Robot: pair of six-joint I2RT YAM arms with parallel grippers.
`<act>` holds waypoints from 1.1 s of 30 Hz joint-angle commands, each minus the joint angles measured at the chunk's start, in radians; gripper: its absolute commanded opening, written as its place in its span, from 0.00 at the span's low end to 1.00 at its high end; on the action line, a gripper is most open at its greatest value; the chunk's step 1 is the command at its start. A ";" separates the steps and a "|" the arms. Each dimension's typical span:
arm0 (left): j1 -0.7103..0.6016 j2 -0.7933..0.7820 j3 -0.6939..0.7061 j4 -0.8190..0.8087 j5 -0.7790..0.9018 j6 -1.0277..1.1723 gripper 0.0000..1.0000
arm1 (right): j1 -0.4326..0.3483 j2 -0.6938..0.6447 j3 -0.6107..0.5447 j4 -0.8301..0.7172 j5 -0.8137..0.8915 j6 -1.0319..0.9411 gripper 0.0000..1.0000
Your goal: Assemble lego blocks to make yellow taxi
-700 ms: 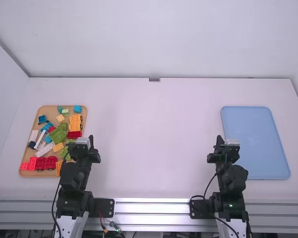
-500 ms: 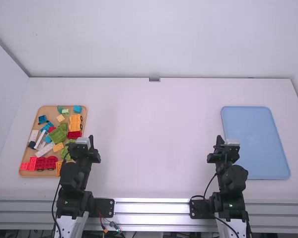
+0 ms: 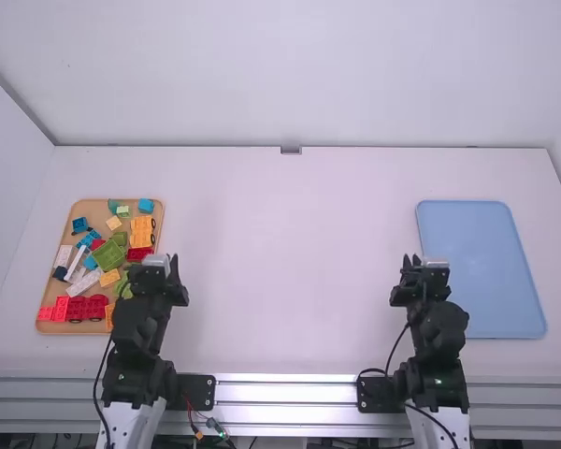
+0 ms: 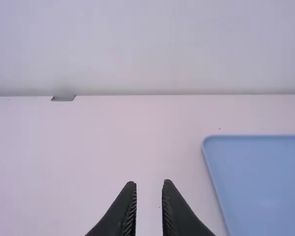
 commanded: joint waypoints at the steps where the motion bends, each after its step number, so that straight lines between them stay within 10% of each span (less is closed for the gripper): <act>1: -0.005 0.032 0.053 0.002 -0.017 -0.001 0.17 | 0.001 0.044 0.067 0.001 -0.015 -0.010 0.17; 33: 0.149 0.765 0.651 -0.303 -0.141 0.036 0.78 | 0.089 0.698 0.585 -0.086 -0.121 -0.110 0.78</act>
